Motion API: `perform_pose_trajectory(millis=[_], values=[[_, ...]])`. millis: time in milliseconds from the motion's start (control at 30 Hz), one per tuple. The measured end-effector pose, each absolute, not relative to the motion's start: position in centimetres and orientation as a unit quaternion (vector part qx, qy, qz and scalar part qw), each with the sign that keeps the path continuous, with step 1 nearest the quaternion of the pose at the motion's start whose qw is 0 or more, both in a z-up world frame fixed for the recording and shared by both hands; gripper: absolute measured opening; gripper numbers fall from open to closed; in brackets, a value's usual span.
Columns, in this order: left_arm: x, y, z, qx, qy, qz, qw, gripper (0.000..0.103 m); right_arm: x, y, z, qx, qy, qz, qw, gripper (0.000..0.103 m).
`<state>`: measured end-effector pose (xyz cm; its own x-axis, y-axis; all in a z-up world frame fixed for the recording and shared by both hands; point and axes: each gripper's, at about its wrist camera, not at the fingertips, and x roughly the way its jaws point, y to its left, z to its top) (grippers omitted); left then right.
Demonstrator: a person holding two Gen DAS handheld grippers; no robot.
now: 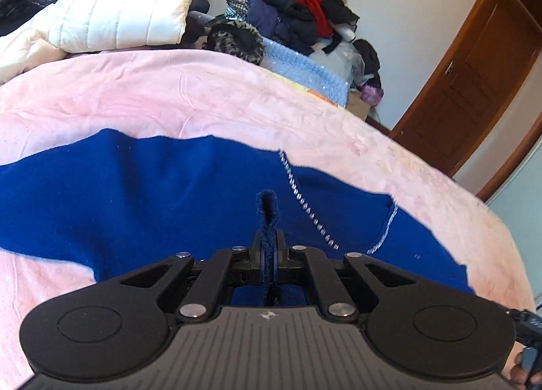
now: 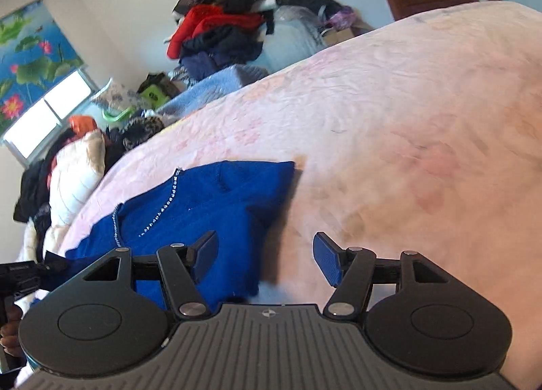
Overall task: Fold small clothes
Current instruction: 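Hold the folded sleeve with the left tool while the right tool opens and withdraws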
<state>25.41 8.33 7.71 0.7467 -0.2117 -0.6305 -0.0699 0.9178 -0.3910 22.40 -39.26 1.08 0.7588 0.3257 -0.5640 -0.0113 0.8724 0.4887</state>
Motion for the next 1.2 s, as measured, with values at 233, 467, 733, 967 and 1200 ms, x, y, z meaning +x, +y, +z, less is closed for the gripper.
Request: perform_pose_trajectory(millis=[233, 467, 733, 967, 1200], values=[[24.6, 9.3, 11.6, -0.208, 0.315, -0.055, 0.924, 0.004, 27.0, -37.1, 1.0, 0.219, 0.369, 0.085, 0.899, 0.067], [26.3, 12.9, 8.0, -0.201, 0.353, 0.0, 0.914, 0.004, 28.3, -36.3, 0.3, 0.214, 0.369, 0.098, 0.899, 0.01], [26.6, 13.4, 7.0, -0.202, 0.362, 0.004, 0.91, 0.004, 28.9, -37.7, 0.2, 0.256, 0.383, 0.091, 0.883, 0.037], [26.7, 13.9, 7.1, -0.204, 0.357, 0.01, 0.911, 0.005, 30.2, -36.7, 0.0, 0.264, 0.381, 0.108, 0.88, 0.049], [27.0, 15.3, 6.6, -0.21, 0.366, 0.029, 0.906, 0.005, 30.6, -36.6, 1.6, 0.258, 0.351, 0.13, 0.891, 0.008]])
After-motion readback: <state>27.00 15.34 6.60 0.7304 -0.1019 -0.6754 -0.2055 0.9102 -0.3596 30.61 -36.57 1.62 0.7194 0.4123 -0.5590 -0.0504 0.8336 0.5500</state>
